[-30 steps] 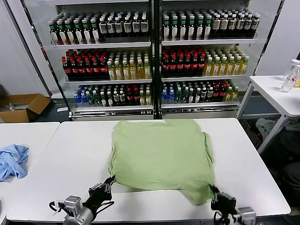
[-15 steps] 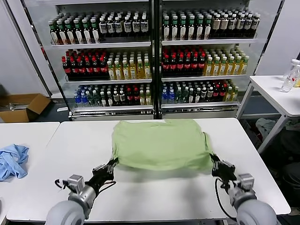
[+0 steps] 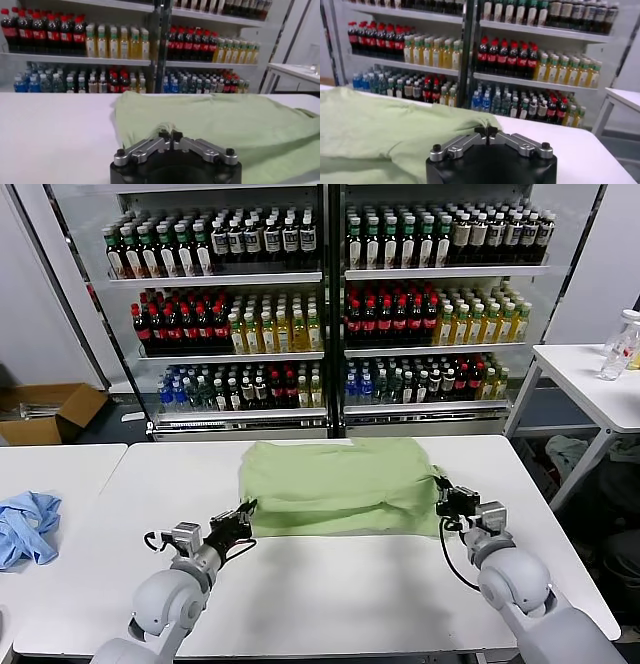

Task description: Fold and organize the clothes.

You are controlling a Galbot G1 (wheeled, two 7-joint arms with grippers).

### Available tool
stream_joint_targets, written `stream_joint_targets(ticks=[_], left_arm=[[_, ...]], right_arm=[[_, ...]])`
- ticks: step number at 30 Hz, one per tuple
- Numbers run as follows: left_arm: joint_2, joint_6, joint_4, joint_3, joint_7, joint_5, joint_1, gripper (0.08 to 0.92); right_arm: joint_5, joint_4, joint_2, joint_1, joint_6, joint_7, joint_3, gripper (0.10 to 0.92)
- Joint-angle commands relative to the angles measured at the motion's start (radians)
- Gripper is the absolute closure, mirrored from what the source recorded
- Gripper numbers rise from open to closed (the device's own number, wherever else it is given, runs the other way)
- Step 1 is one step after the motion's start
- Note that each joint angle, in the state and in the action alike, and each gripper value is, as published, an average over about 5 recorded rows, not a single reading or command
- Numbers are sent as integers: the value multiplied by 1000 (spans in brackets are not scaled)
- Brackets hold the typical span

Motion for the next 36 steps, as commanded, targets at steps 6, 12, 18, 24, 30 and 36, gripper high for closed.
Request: stream_joint_targets(ticks=[6, 12, 18, 24, 30, 36], left_arm=[[-8, -4, 66, 2, -39, 96, 42, 609], [-4, 29, 158, 16, -66, 102, -7, 436], [0, 32, 160, 24, -67, 86, -13, 296], [1, 32, 139, 22, -53, 66, 5, 424], [4, 31, 108, 8, -28, 27, 29, 597], [18, 33, -1, -35, -22, -11, 124, 771]], right_arm=[[-56, 78, -17, -183, -59, -19, 132, 542], [-29, -14, 4, -164, -139, -7, 134, 369], [-16, -104, 24, -108, -160, -6, 59, 222], [33, -130, 25, -97, -158, -13, 30, 321], [72, -87, 10, -120, -146, -25, 25, 494], [88, 41, -40, -222, -119, -28, 71, 650]])
